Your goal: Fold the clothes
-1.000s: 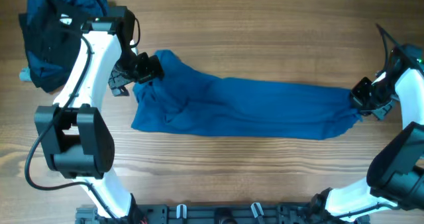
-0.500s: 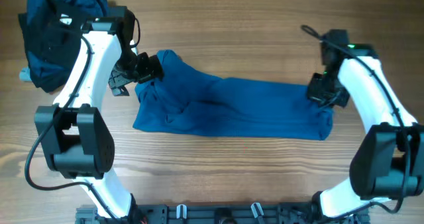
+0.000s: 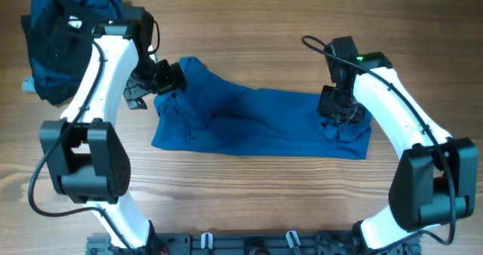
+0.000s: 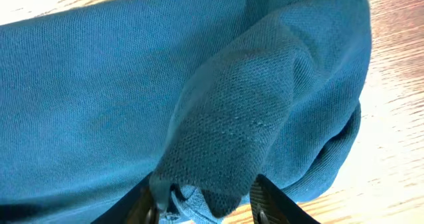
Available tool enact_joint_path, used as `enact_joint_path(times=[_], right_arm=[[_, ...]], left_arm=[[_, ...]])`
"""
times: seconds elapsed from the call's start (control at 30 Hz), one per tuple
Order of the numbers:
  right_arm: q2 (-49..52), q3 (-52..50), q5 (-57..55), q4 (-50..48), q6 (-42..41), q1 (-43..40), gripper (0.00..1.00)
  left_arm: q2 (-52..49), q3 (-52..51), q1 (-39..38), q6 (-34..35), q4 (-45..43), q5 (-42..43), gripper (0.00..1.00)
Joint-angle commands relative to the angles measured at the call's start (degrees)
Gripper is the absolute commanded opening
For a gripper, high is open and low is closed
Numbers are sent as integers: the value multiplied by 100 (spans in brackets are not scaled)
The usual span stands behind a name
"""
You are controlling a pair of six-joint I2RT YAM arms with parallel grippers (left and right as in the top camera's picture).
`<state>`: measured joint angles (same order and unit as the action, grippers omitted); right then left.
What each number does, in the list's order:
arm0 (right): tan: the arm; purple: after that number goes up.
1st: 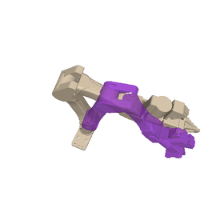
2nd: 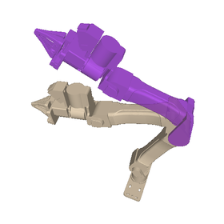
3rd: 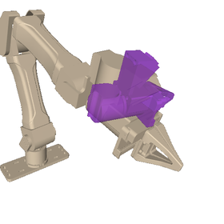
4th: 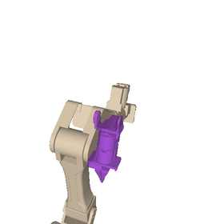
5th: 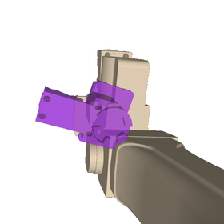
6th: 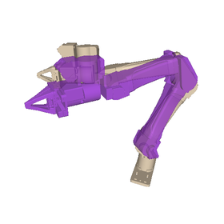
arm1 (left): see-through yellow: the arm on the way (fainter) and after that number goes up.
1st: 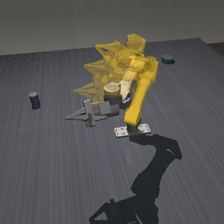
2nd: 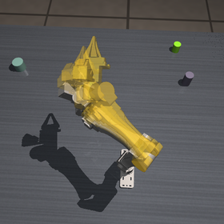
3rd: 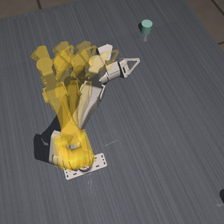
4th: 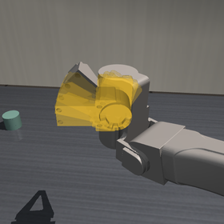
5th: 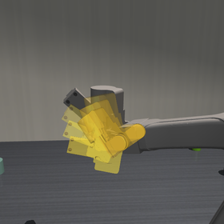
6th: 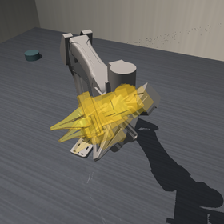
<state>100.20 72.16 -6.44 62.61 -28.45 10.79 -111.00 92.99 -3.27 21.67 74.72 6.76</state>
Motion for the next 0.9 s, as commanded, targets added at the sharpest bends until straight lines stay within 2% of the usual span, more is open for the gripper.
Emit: enact_joint_path(times=[0.0, 0.1, 0.13, 0.17, 0.23, 0.27, 0.3, 0.37, 0.4, 0.53, 0.77, 0.87], right_arm=[[-37, 437, 92, 332, 59, 2, 45], [-90, 1115, 98, 697, 144, -262, 47], [-131, 1351, 127, 754, 153, -437, 50], [-177, 1543, 339, 748, 256, -678, 59], [-219, 1613, 997, 636, 682, -1034, 60], [-219, 1613, 1268, 623, 863, -1198, 57], [-216, 1578, 1427, 623, 1064, -1438, 47], [-216, 1421, 1445, 667, 1040, -1834, 13], [-216, 1300, 1513, 684, 1049, -1934, 4], [-216, 625, 1679, 546, 1193, -1958, 4], [-205, -603, 3427, -957, 1325, -1843, 4], [-205, -953, 3501, -1510, 1174, -1753, 11]], left_arm=[[72, -11, 22, -22, -13, 48, 100], [72, -11, 22, -22, 28, 48, 100], [72, -11, 22, -24, 48, 46, 100], [72, -11, 22, -24, 52, 46, 100], [72, -11, 22, -24, 48, 46, 100], [72, -11, 22, -24, 48, 46, 100], [72, -11, 22, -24, 48, 46, 100], [72, -11, 22, -24, 44, 46, 100], [72, -11, 22, -24, 26, 46, 100], [72, -11, 22, -22, -59, 48, 100], [72, -11, 22, -24, -59, 48, 100], [72, -11, 22, -24, -42, 48, 100]])
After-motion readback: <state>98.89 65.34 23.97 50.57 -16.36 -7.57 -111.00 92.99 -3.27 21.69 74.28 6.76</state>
